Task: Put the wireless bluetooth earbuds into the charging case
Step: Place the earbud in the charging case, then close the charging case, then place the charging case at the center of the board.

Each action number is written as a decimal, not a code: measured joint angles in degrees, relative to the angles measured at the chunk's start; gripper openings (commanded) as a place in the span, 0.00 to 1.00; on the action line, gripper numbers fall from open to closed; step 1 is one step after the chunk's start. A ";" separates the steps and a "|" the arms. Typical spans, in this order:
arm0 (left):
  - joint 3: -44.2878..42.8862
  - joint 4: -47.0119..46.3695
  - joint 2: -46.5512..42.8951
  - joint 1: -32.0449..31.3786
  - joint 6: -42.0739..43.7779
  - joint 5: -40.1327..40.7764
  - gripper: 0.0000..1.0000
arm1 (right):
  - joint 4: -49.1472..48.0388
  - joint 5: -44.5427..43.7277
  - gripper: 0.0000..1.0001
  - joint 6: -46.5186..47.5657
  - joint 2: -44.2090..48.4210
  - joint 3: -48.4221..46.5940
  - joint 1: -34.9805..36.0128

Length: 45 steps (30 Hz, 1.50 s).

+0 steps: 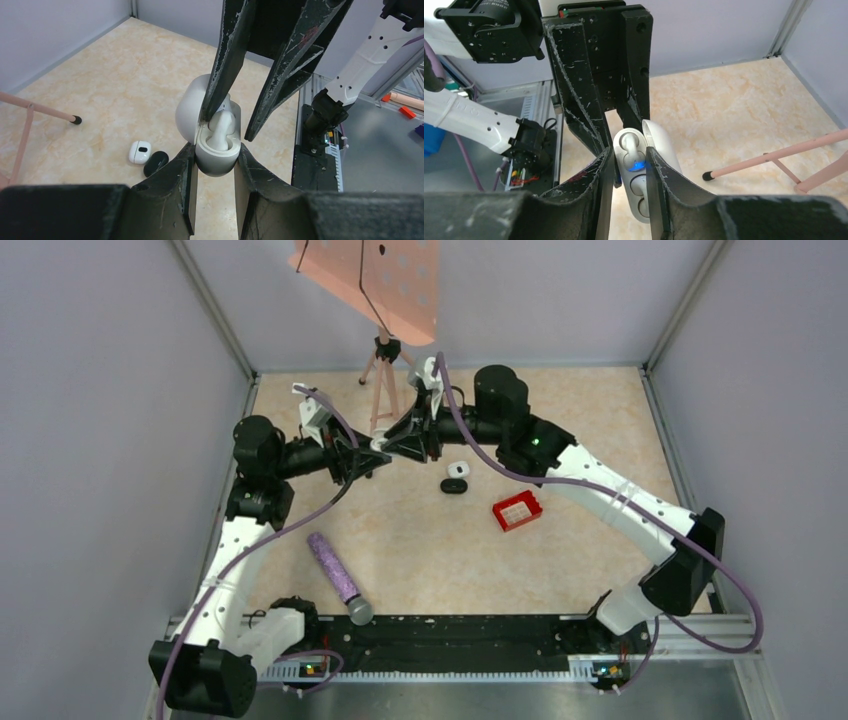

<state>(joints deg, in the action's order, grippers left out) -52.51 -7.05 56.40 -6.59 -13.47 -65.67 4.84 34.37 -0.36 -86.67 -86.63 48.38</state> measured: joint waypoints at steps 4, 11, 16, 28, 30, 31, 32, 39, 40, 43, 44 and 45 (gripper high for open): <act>0.00 0.00 0.00 -0.15 0.28 0.09 0.00 | 4.33 0.39 0.41 2.49 0.52 -1.57 0.15; 0.00 -0.04 0.00 -0.15 0.63 0.11 0.00 | 7.98 0.11 0.50 5.46 4.37 -1.55 0.26; 0.00 0.07 0.00 -0.15 2.01 -0.76 0.00 | 8.15 -0.31 0.82 7.15 5.18 -1.55 0.15; 0.02 2.67 -0.68 -0.33 8.11 -2.60 0.00 | 14.25 4.11 0.89 9.70 1.77 -1.99 -0.68; 0.02 2.64 -0.66 -0.37 7.96 -2.34 0.00 | 14.78 4.85 0.89 9.84 1.16 -1.99 -0.68; 0.02 2.62 -0.63 -0.42 7.52 -1.86 0.00 | 14.95 5.20 0.89 9.88 0.96 -1.99 -0.68; 0.02 2.56 -0.63 -0.42 6.99 -1.03 0.00 | 15.04 5.38 0.90 10.01 0.90 -1.99 -0.68; 0.04 2.14 1.49 -0.63 1.38 4.15 0.00 | 16.35 -1.55 0.94 13.09 2.67 -0.83 -0.72; 0.17 2.10 1.79 -0.63 0.94 4.66 0.00 | 16.90 -3.72 0.94 13.90 3.69 0.07 -0.81; 1.44 2.14 2.49 -0.61 -0.20 5.73 0.00 | 18.43 -9.29 0.94 16.46 8.50 4.94 -2.21; 2.03 2.19 2.78 -0.61 -0.26 5.81 0.00 | 18.84 -10.51 0.94 17.18 10.56 7.26 -3.52; 2.71 2.25 3.15 -0.61 -0.39 6.05 0.00 | 19.37 -11.47 0.94 17.55 12.15 9.03 -4.79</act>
<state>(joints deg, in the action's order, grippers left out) -49.80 -4.80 59.55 -7.20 -13.87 -59.61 24.21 22.90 17.19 -74.52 -77.60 43.59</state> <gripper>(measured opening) 0.324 0.942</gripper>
